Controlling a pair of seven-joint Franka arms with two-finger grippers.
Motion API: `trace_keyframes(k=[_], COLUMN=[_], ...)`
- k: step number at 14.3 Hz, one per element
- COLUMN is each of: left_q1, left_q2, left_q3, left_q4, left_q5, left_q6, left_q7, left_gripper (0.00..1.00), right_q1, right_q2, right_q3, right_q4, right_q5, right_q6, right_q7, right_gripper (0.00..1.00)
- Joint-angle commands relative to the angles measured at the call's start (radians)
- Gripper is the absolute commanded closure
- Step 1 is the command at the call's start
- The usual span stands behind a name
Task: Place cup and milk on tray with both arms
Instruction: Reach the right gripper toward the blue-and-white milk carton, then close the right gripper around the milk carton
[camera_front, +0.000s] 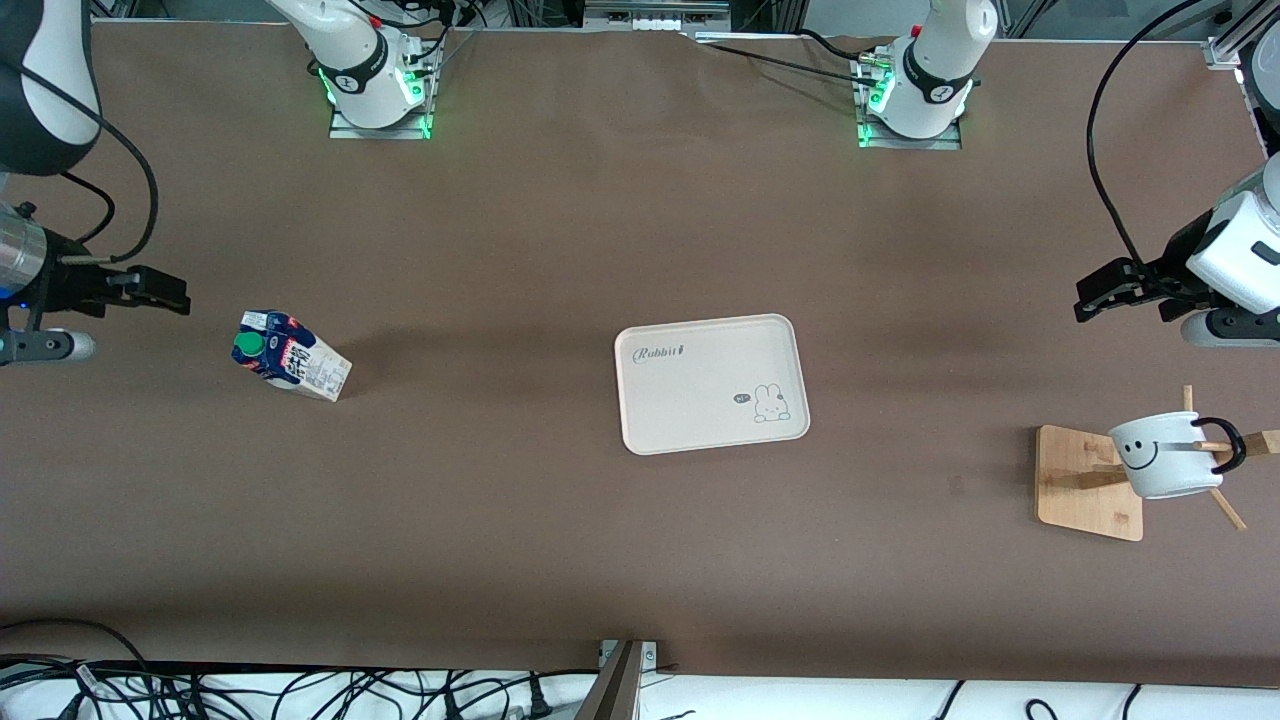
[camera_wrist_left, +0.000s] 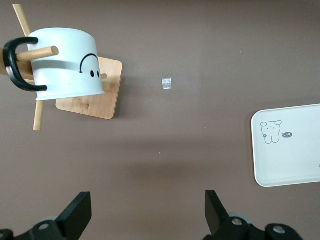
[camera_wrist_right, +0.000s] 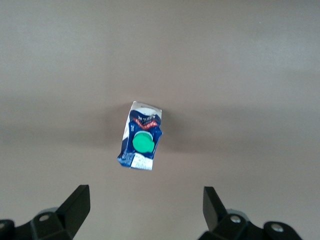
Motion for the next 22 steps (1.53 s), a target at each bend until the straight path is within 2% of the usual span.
trace_keyframes(k=[1,11,14,22], left_q1=[0.011,0.018,0.016,0.018], left_q2=[-0.007,0.026,0.042,0.039], left_q3=[-0.001,-0.003,-0.004,-0.013], left_q4=[-0.007,0.052,0.055,0.05], left_q5=[0.0,-0.005,0.0,0.003], left_q6=[0.013,0.013,0.013,0.0], left_q7=[0.007,0.007,0.007,0.01], left_gripper=[0.0,0.0,0.0,0.0], right_q1=[-0.002,0.0,0.001,0.003], right_q2=[0.032,0.164,0.197,0.207], right_q3=[-0.004,-0.005,-0.005,-0.005], right_q4=[0.012,0.012,0.009,-0.028], right_q5=[0.031,0.074,0.073,0.065], right_q6=[0.008,0.025,0.025,0.01], right_q7=[0.026,0.23,0.363,0.322], right_gripper=[0.0,0.0,0.0,0.0])
